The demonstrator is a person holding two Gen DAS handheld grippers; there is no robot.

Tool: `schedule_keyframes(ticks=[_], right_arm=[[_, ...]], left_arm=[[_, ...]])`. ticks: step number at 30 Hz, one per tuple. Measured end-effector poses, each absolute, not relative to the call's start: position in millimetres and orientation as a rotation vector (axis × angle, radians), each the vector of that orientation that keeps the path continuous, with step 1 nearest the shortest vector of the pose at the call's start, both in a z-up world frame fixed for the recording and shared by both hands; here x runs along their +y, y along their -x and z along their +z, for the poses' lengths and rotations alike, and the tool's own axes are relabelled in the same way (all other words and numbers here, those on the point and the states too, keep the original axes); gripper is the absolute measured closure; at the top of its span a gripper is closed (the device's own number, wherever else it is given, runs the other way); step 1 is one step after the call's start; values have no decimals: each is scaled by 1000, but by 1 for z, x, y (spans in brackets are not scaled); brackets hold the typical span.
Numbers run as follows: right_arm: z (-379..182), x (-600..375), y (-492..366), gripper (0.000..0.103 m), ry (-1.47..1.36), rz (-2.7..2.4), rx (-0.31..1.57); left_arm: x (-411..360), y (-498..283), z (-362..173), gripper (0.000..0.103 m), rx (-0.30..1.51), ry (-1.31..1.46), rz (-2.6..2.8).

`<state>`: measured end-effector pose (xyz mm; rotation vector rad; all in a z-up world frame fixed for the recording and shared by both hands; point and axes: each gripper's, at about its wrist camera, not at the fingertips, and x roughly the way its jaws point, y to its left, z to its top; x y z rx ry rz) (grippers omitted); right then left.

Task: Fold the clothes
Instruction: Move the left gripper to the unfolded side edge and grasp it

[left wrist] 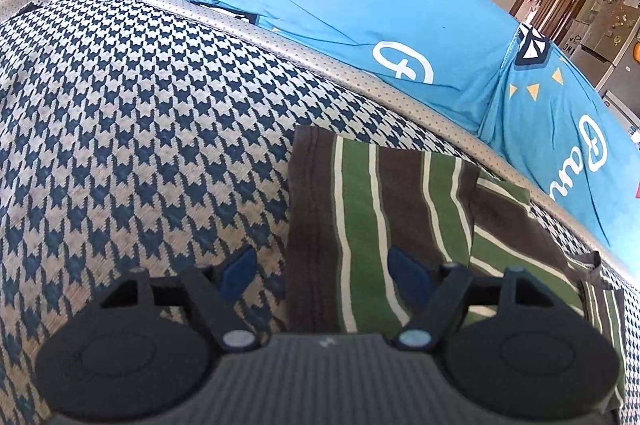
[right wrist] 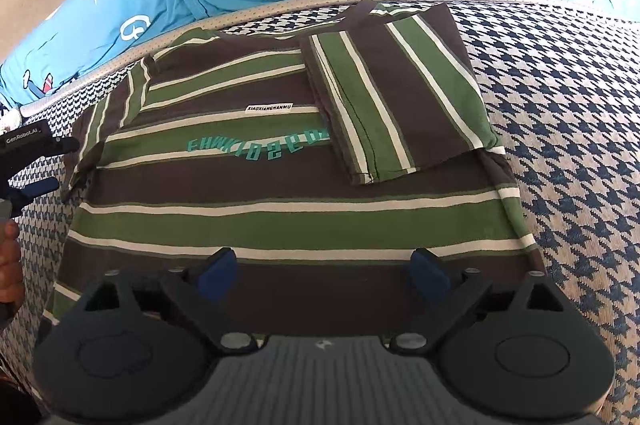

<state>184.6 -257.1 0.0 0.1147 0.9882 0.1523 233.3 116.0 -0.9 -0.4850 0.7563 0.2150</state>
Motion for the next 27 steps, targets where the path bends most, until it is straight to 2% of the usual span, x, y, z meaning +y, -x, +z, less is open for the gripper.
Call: schedule_keyframes(ticks=[10, 21, 24, 27], right_arm=[[-3, -250, -186, 3, -71, 160, 992], [-7, -245, -188, 2, -47, 151, 988], [-7, -245, -188, 2, -42, 150, 986], [-8, -244, -189, 2, -40, 150, 986]], left_arm=[[123, -252, -3, 30, 743, 495, 181], [124, -261, -10, 60, 729, 507, 159], [121, -261, -9, 77, 732, 499, 179], [119, -261, -8, 87, 733, 500, 184]])
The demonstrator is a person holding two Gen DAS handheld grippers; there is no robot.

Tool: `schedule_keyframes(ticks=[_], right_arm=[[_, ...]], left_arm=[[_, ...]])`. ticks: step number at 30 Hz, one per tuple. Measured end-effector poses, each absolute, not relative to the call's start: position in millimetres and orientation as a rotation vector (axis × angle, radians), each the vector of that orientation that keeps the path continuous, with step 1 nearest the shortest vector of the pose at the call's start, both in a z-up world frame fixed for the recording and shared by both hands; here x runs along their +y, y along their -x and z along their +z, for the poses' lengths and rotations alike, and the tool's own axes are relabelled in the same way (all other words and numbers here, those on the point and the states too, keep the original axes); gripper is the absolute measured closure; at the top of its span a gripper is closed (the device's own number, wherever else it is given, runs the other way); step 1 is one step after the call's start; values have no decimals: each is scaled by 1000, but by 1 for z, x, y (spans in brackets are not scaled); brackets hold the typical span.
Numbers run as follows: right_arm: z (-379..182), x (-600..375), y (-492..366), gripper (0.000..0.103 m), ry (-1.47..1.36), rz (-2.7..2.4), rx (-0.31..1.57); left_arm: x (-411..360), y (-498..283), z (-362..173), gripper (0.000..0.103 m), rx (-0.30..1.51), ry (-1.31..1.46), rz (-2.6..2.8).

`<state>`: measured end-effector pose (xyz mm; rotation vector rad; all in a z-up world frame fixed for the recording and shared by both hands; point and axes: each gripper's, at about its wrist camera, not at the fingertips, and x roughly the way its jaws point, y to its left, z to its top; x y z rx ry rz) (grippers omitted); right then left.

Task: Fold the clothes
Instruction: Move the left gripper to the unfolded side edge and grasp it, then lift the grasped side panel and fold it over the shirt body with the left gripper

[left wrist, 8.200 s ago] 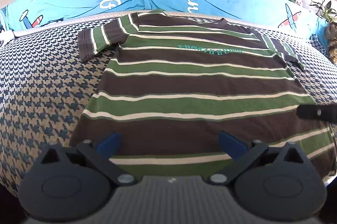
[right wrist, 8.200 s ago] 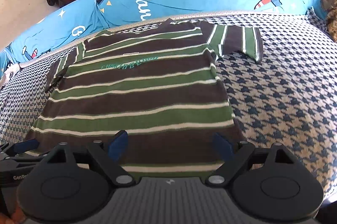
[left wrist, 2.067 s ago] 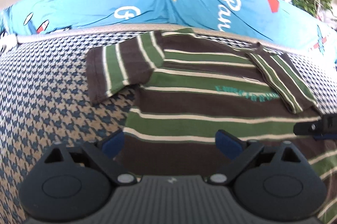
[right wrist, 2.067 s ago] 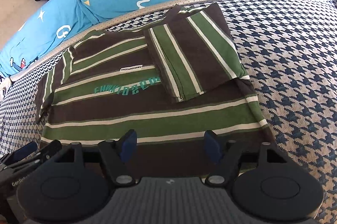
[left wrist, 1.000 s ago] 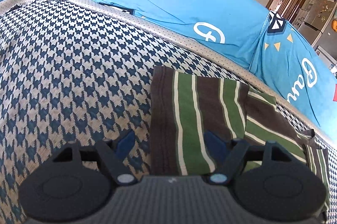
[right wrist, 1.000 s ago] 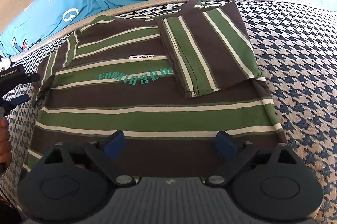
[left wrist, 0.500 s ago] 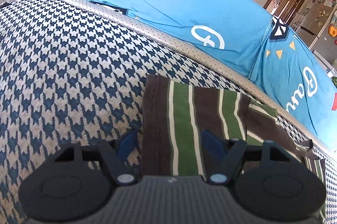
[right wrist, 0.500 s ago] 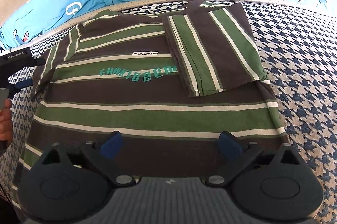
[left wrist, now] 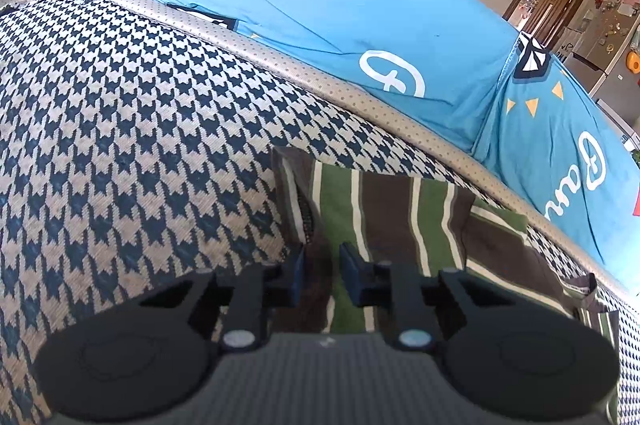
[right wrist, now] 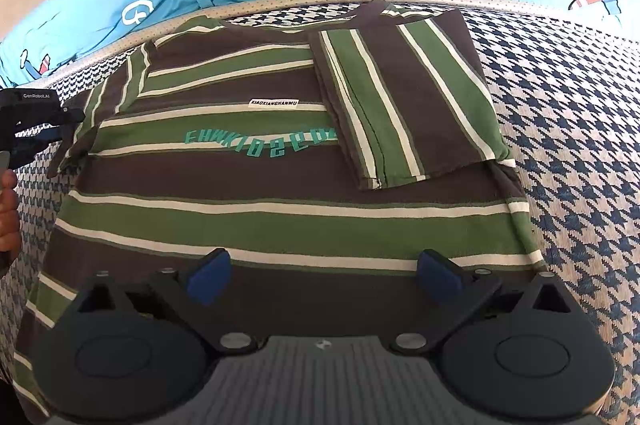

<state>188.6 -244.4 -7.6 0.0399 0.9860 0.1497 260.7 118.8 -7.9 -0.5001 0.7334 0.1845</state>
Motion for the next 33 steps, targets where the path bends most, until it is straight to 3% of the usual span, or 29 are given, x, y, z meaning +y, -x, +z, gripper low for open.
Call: schedule_keyframes(ticks=[6, 16, 27, 33], right_arm=[[-8, -245, -189, 2, -43, 151, 986], [-7, -246, -189, 2, -44, 154, 985], [-6, -252, -189, 2, -66, 166, 985], [-4, -252, -188, 2, -67, 163, 987]], left_arm=[[114, -258, -2, 92, 716, 498, 172], [100, -256, 8, 93, 684, 511, 125], [23, -250, 39, 93, 642, 485, -151], [33, -248, 35, 92, 666, 391, -40]])
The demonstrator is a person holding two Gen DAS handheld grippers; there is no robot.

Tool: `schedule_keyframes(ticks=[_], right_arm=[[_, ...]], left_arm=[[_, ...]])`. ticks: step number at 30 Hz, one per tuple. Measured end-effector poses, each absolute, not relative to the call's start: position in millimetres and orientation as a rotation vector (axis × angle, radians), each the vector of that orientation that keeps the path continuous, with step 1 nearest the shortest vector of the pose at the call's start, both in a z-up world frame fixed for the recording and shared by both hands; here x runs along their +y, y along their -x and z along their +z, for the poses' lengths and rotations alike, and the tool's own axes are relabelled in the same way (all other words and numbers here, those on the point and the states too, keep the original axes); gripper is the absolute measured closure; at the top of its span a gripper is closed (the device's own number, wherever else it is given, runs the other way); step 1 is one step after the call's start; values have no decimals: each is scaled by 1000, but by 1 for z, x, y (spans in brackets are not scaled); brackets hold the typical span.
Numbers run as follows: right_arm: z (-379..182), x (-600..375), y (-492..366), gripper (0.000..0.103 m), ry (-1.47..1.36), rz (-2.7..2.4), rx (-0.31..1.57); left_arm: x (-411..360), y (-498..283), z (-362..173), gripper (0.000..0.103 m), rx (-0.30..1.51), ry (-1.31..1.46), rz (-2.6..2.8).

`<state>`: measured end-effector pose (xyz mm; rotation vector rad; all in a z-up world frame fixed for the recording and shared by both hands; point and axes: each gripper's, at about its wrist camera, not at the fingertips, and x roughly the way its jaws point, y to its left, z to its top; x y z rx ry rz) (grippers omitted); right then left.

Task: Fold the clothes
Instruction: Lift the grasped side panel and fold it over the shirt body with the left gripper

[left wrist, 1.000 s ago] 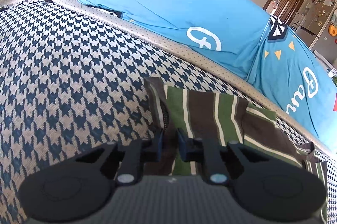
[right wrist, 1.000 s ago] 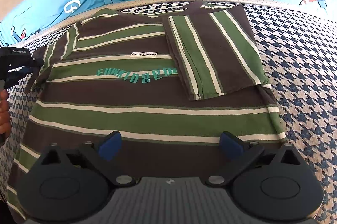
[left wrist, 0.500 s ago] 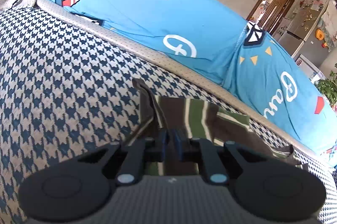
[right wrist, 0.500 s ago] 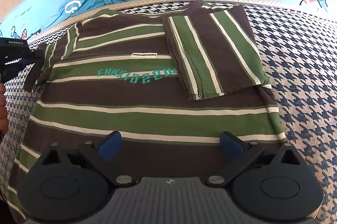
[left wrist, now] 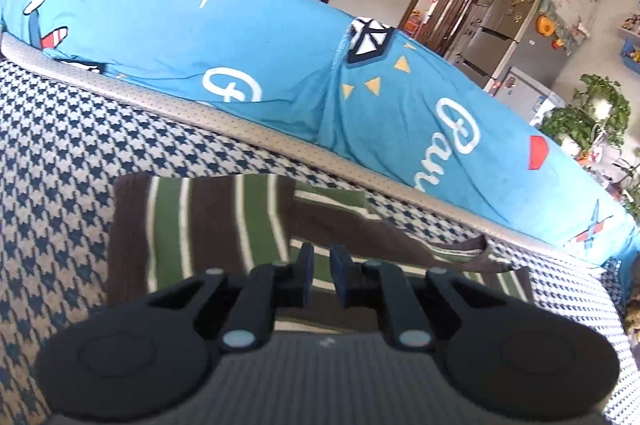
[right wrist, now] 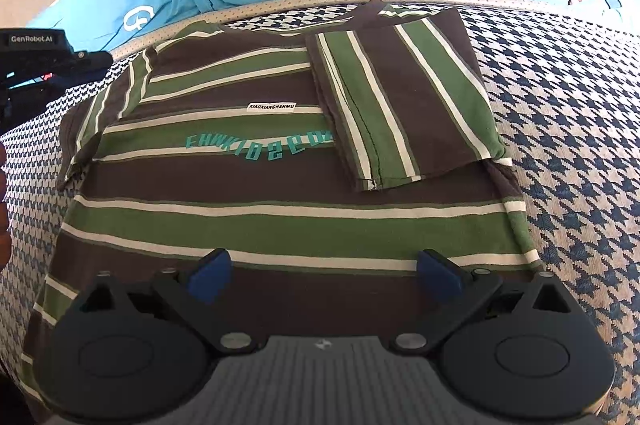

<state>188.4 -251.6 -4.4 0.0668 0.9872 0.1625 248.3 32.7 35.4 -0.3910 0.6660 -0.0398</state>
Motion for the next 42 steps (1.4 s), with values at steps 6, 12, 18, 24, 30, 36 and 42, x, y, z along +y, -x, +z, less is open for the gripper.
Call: schedule_keyframes(ticks=[6, 12, 18, 24, 30, 36, 42], right_arm=[[-5, -248, -190, 2, -49, 155, 989], [-7, -246, -191, 2, -31, 151, 987], [-7, -244, -190, 2, -16, 149, 985], [-7, -244, -190, 2, -7, 151, 984], [-8, -244, -190, 2, -9, 152, 983], [-7, -245, -190, 2, -18, 153, 983], [-7, -246, -190, 2, -24, 154, 983]], left_arm=[[77, -250, 19, 65, 702, 374, 143], [115, -257, -3, 49, 739, 470, 241], [121, -263, -15, 31, 750, 514, 215], [111, -269, -15, 54, 728, 503, 197], [100, -268, -10, 94, 703, 511, 158], [66, -264, 18, 94, 654, 496, 10], [8, -256, 37, 94, 662, 463, -212]])
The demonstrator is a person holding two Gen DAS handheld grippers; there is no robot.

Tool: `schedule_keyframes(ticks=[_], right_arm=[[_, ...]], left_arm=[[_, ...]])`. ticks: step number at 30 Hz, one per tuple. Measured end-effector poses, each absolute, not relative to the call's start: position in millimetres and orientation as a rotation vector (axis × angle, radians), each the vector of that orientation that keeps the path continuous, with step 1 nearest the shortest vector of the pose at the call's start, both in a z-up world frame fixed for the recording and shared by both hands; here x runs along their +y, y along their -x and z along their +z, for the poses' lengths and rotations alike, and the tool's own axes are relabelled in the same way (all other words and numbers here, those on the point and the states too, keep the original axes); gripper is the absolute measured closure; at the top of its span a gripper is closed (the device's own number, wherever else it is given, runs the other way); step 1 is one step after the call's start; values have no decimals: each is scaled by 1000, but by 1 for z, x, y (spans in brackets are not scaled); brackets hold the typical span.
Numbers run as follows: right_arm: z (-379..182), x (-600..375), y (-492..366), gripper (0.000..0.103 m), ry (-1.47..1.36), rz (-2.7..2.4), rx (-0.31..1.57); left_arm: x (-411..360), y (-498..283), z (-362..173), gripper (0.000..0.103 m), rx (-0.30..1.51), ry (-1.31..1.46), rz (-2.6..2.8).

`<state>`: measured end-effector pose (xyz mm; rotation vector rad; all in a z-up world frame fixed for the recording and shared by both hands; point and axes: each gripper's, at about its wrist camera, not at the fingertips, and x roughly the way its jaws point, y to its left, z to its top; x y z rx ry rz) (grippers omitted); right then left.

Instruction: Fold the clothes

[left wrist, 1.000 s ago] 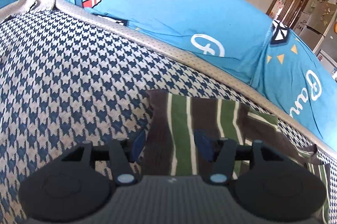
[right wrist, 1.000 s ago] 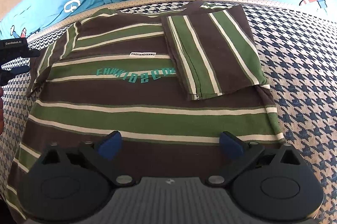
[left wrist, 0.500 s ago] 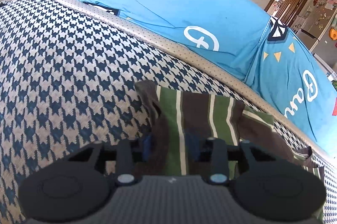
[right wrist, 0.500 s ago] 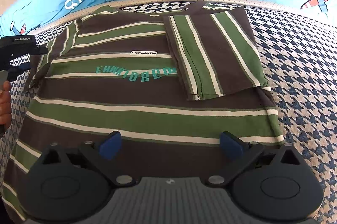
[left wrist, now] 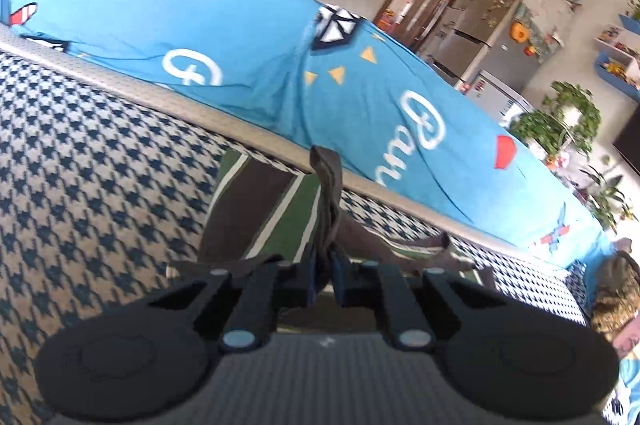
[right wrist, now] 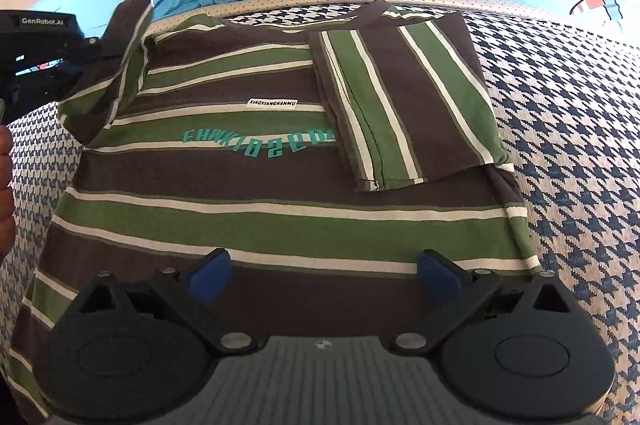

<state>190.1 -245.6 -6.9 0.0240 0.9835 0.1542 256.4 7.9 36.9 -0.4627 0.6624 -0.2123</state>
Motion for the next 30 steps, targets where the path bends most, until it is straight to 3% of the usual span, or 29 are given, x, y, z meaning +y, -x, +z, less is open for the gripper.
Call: schedule_keyframes(ticks=[5, 9, 15, 30], right_arm=[[-7, -246, -190, 2, -28, 157, 984], [-7, -246, -191, 2, -34, 157, 985], [-7, -247, -191, 2, -35, 156, 987], [-10, -246, -193, 1, -19, 153, 989]], left_arm=[[-22, -253, 23, 89, 743, 444, -326], [-28, -250, 18, 66, 775, 441, -364], [-9, -245, 40, 52, 709, 473, -349], [6, -239, 17, 45, 755, 304, -172]])
